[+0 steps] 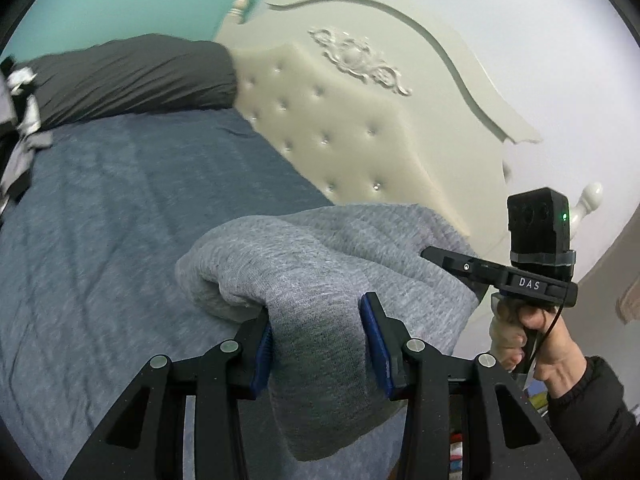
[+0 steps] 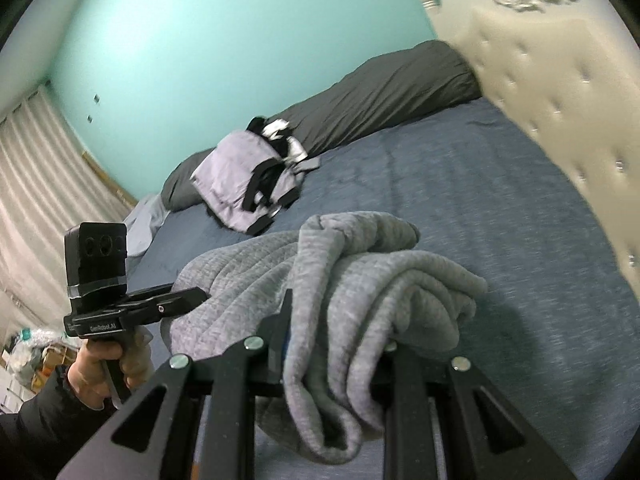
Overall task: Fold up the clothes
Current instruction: 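Lift the sweatshirt end with the right gripper and fold it over, then lay the folded end down and open the right gripper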
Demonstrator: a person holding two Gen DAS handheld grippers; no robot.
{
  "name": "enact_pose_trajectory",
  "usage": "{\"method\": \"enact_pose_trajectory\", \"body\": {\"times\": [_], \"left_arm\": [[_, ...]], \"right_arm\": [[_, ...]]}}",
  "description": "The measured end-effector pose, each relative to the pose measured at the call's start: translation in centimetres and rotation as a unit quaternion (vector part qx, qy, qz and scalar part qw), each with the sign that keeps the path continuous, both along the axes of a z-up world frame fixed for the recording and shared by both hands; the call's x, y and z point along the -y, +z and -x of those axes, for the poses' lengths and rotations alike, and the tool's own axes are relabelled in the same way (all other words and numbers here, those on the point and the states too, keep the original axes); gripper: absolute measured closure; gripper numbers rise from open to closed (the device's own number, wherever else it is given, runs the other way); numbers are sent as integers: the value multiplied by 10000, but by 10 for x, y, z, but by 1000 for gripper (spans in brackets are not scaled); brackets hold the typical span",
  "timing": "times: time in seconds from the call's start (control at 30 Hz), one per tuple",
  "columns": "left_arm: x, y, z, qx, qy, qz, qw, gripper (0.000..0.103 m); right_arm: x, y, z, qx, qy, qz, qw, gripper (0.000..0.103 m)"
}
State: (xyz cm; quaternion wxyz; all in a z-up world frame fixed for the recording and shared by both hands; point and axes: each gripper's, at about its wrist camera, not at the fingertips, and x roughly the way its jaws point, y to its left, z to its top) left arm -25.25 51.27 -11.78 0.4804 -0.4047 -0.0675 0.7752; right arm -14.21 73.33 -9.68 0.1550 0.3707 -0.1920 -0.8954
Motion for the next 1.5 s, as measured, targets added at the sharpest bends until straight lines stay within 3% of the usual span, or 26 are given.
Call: {"method": "enact_pose_trajectory", "body": {"times": [0.17, 0.37, 0.57, 0.67, 0.8, 0.97, 1.07, 1.2, 1.5], "left_arm": [[-66, 4, 18, -161, -149, 139, 9997, 59], [-117, 9, 49, -399, 19, 125, 9991, 59], [-156, 14, 80, -595, 294, 0, 9978, 59], [-175, -2, 87, -576, 374, -101, 9976, 59], [-198, -60, 81, -215, 387, -4, 9990, 59], [-218, -139, 53, 544, 281, 326, 9976, 59], [-221, -159, 37, 793, 192, 313, 9962, 59], [-221, -175, 23, 1104, 145, 318, 9933, 59], [-203, -208, 16, 1804, 127, 472, 9824, 59]], "right_arm": [[-56, 4, 11, -111, -232, 35, 9997, 82], [-106, 16, 51, -275, -328, -90, 9990, 82], [-132, 31, 92, -545, -347, -570, 9963, 82], [-145, 31, 101, -726, -429, -802, 9932, 82], [-169, -7, 99, -588, -608, -905, 9923, 82], [-195, -96, 82, 423, -904, -794, 9918, 82], [-202, -127, 64, 714, -876, -766, 9906, 82], [-217, -140, 40, 905, -956, -428, 9904, 82], [-225, -163, 21, 1385, -1130, -392, 9831, 78]]}}
